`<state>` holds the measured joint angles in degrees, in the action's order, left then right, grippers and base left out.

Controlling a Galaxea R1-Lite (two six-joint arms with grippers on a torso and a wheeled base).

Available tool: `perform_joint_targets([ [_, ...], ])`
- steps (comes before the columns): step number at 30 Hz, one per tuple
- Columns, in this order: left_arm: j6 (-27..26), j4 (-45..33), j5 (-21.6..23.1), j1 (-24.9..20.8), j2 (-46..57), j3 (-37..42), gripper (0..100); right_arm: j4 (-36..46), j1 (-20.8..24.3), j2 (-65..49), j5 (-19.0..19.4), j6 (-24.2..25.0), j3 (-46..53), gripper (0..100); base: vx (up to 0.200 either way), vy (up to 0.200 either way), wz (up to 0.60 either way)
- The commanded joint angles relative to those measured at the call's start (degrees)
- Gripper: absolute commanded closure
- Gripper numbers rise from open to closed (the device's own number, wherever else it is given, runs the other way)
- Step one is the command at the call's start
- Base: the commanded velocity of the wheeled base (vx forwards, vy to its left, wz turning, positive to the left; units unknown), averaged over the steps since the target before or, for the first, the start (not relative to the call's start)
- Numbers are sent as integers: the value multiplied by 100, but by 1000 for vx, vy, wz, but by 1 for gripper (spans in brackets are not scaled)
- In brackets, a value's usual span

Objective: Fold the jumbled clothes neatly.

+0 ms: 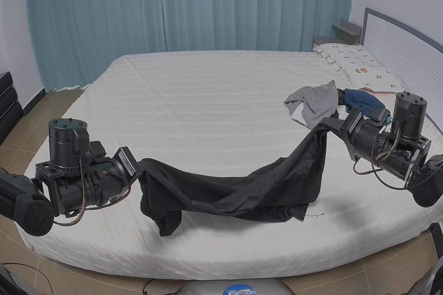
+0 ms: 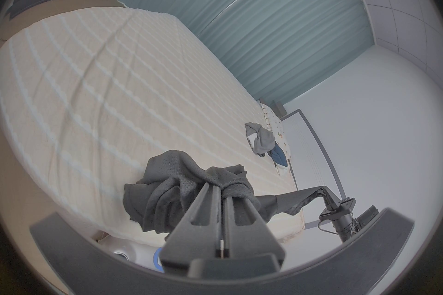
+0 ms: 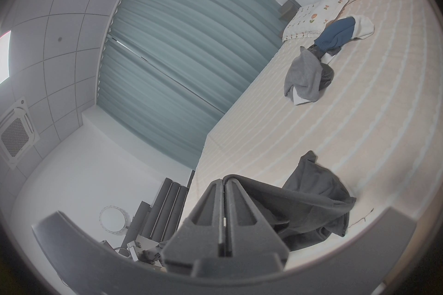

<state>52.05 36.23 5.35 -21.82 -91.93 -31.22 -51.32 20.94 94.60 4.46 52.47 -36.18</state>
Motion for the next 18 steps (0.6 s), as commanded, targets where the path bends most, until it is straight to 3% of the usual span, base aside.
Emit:
perform_joint_targets([
  [1,7,-11,1,-129,202,195,100,-1,15,-539,2,-9,322,100,-200,0,0],
  [9,-11,-424,-8,-279,773,257,100,87,129,-1427,-16,-35,604,100,-200,0,0],
  [18,-204,-1373,-8,-279,1757,-279,100,1538,279,-2833,-24,-202,-592,100,0,0,0],
])
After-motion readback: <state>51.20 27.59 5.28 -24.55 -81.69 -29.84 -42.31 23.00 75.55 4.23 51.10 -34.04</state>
